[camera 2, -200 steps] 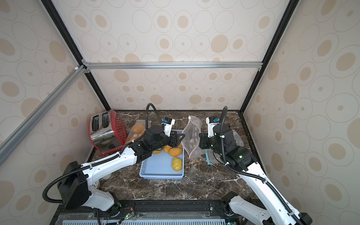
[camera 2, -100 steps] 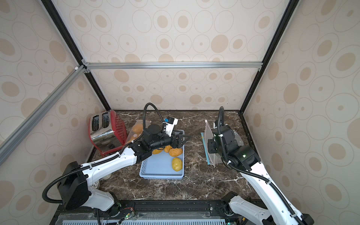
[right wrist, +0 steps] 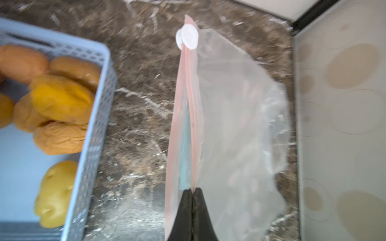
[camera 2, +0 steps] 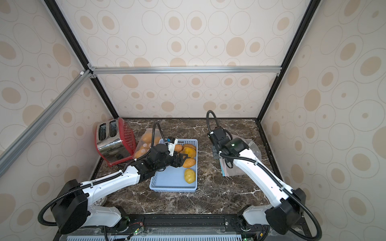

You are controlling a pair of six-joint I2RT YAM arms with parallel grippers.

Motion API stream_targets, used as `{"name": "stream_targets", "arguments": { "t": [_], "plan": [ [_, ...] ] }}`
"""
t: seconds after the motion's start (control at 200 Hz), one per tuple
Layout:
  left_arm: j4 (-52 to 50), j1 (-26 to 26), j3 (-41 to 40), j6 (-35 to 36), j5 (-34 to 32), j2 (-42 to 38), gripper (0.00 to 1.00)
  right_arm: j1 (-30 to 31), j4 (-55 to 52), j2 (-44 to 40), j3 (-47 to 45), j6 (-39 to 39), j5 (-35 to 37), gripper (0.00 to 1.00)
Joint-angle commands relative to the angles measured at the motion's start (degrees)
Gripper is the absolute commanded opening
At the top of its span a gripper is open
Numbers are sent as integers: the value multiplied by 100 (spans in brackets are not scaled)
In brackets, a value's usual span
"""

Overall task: Put the potatoes into a zipper bag and zip it
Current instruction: Open the zipper of the food storage bag.

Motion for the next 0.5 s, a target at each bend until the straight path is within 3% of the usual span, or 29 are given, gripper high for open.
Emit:
{"name": "stream_targets", "arguments": {
  "t": [0.0, 0.165, 0.495],
  "plan": [
    [-62, 29, -201, -253, -253, -160, 75, 86, 842, 379, -196, 35, -1218, 0],
    [127, 32, -393, -435, -98, 33, 75, 75, 1510, 600, -432, 24, -1581, 0],
    [438, -51, 141, -693, 481, 1290, 76, -93, 2385, -55, -1229, 124, -1781, 0]
  ]
}}
